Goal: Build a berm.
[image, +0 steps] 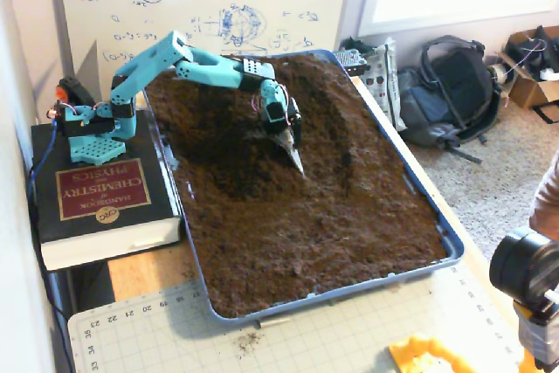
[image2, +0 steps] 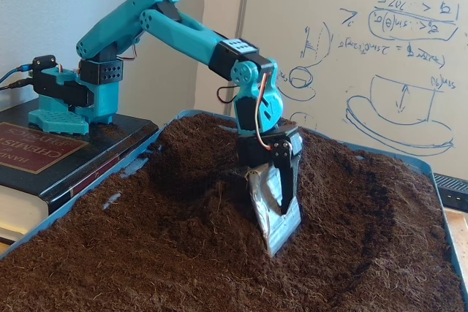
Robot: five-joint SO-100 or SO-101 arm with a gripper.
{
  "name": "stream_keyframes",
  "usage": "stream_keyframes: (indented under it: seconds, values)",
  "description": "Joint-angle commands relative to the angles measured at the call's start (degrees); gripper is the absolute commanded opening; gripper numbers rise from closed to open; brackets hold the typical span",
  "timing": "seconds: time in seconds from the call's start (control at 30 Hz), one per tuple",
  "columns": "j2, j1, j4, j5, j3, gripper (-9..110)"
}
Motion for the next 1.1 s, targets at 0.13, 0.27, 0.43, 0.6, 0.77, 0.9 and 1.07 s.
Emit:
stream_keyframes:
  seconds: [0.13, 0.27, 0.43, 0.6, 0.77, 0.9, 1.07]
  values:
    - [17.75, 0.09, 1.05, 0.44, -1.41, 0]
    - [26.02, -0.09, 2.72, 0.44, -0.26, 0]
    - [36.74, -0.18, 13.80, 0.35, 5.45, 0]
    - [48.08, -1.14, 18.90, 0.35, 14.94, 0]
    - [65.74, -5.89, 15.12, 3.34, 31.90, 0]
    - [82.35, -9.05, 7.65, 8.96, 51.06, 1]
    - [101.95, -13.45, -3.34, 13.01, 79.72, 1]
